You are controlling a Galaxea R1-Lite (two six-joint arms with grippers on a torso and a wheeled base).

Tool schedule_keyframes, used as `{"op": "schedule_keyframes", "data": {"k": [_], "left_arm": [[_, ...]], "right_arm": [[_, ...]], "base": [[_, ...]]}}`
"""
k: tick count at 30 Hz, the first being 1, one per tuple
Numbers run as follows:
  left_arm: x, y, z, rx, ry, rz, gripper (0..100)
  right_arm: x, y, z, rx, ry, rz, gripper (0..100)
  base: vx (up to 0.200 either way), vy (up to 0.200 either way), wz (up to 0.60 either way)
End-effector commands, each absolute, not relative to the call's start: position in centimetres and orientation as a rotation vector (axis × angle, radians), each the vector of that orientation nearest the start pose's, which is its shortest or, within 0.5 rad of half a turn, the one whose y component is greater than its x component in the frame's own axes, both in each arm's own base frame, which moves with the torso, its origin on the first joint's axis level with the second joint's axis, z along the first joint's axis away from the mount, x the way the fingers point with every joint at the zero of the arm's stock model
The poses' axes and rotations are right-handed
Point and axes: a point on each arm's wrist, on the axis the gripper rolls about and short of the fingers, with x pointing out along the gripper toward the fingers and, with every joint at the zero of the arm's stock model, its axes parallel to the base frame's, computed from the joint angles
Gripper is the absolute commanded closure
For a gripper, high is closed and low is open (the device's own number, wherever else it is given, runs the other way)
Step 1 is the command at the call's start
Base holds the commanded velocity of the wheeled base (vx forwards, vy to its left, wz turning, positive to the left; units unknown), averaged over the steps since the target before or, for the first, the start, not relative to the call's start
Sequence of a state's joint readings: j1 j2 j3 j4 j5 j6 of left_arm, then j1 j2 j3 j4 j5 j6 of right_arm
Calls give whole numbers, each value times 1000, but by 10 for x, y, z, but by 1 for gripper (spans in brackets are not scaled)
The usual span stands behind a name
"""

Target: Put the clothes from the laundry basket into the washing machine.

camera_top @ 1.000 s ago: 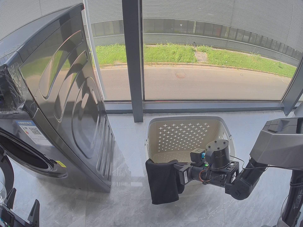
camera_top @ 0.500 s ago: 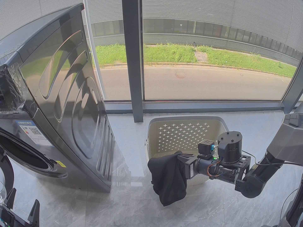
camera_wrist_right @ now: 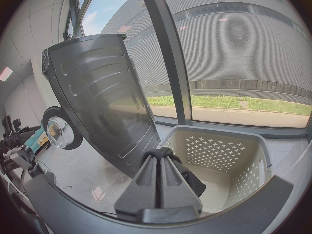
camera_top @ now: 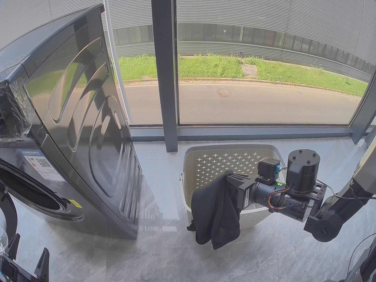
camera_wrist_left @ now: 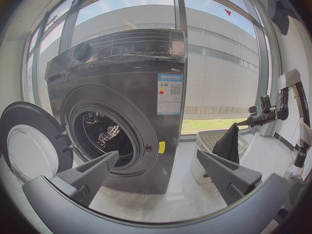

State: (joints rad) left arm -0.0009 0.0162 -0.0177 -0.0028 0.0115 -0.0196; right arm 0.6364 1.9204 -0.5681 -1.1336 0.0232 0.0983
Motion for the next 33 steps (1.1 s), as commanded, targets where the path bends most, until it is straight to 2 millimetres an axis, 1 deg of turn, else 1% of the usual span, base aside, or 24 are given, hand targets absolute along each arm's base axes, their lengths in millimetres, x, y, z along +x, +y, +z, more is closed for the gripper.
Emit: {"op": "schedule_keyframes", "data": {"k": [1, 7, 10, 11, 13, 18, 20, 22, 28, 33], "left_arm": [[-23, 0, 77, -20, -6, 12, 0], [-23, 0, 77, -20, -6, 12, 0], [-23, 0, 77, -20, -6, 12, 0], [-23, 0, 77, -20, -6, 12, 0], [-23, 0, 77, -20, -6, 12, 0], [-23, 0, 77, -20, -6, 12, 0], [-23, 0, 77, -20, -6, 12, 0], [-23, 0, 77, -20, -6, 12, 0], [-23, 0, 77, -20, -6, 12, 0], [-23, 0, 77, -22, -6, 12, 0]], "right_arm": [[245, 183, 128, 50, 172, 631, 100], [238, 172, 154, 94, 94, 618, 100], [234, 168, 162, 107, 65, 614, 100], [232, 163, 168, 118, 46, 595, 100], [229, 159, 173, 139, 30, 574, 100], [222, 151, 182, 170, -35, 564, 100], [220, 142, 186, 181, -73, 539, 100], [217, 137, 191, 189, -99, 523, 100], [212, 133, 201, 195, -141, 515, 100], [212, 132, 205, 195, -160, 499, 100]], "base": [[0, 0, 0], [0, 0, 0], [0, 0, 0], [0, 0, 0], [0, 0, 0], [0, 0, 0], [0, 0, 0], [0, 0, 0], [0, 0, 0], [0, 0, 0]]}}
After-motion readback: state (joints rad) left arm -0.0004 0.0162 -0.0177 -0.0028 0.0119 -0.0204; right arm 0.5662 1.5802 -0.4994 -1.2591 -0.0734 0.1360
